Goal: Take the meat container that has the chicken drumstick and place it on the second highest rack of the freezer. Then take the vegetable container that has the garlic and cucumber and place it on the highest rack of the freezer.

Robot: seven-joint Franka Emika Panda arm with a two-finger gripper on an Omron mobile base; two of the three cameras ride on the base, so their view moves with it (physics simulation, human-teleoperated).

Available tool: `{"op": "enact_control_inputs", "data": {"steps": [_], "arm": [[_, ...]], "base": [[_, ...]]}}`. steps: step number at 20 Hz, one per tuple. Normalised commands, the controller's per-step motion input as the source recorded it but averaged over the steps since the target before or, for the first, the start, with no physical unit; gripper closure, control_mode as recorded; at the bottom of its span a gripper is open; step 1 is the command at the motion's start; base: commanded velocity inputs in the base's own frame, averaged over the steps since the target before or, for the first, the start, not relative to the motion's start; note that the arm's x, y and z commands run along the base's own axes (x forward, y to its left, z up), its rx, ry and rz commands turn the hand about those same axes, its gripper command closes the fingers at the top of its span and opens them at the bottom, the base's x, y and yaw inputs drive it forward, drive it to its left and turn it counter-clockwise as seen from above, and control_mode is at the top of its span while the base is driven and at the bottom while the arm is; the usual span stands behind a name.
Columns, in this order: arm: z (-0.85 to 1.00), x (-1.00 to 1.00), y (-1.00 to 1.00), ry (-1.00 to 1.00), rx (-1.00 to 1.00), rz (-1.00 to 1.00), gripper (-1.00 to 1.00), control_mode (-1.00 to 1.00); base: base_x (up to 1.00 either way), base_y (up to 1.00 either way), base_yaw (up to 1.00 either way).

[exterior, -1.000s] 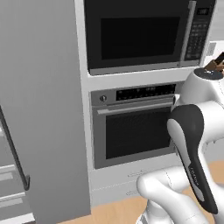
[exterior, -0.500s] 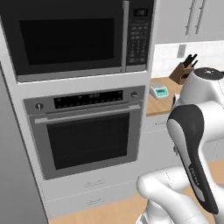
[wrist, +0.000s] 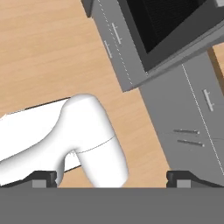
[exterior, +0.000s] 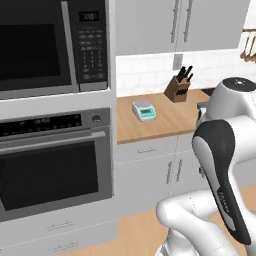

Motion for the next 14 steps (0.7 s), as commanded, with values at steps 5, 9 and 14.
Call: {"op": "enact_control_inputs", "data": {"steps": [5,9,14], "arm": [[0.0,0.0,0.0,0.0,0.0,0.0,-1.0,1.0],[0.0,0.0,0.0,0.0,0.0,0.0,-1.0,1.0],[0.0,0.0,0.0,0.0,0.0,0.0,-1.0,1.0]], "base": [[0.58,-0.64,0.0],[0.72,-0.49,0.0],[0.68,-0.52,0.0]]}}
